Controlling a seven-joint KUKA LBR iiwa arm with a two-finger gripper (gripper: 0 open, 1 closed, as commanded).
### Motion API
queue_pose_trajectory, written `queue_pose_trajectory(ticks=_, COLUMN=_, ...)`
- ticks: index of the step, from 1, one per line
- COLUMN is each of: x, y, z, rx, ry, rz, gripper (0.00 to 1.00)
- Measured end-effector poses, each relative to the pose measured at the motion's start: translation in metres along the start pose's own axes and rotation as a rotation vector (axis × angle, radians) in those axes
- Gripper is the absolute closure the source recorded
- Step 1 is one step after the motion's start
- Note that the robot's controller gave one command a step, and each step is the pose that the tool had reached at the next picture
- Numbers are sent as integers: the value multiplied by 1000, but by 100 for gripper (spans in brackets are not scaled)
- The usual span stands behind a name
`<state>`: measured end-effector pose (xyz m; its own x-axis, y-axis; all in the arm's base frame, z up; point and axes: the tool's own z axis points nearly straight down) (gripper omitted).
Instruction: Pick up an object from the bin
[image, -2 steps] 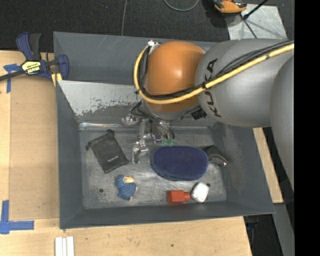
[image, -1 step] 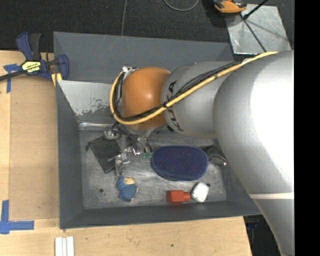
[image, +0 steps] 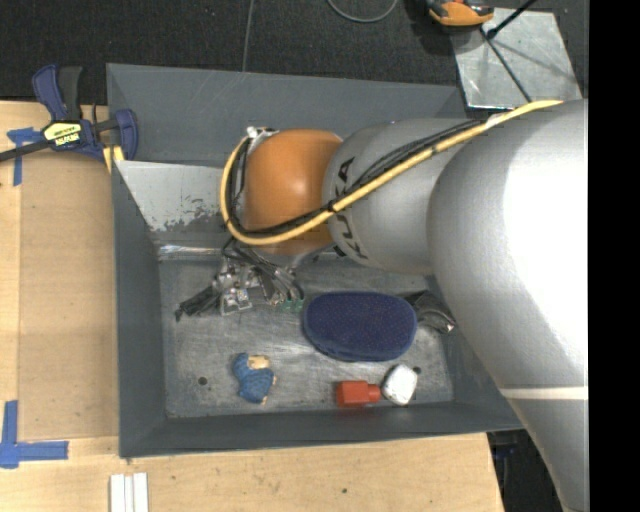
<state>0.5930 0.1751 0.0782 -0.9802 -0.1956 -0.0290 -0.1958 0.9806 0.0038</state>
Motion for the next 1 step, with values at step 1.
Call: queue_pose_trajectory(ticks=1, x=-13, y=7, z=-139, rx=3, ry=16, rz=-14, gripper=100)
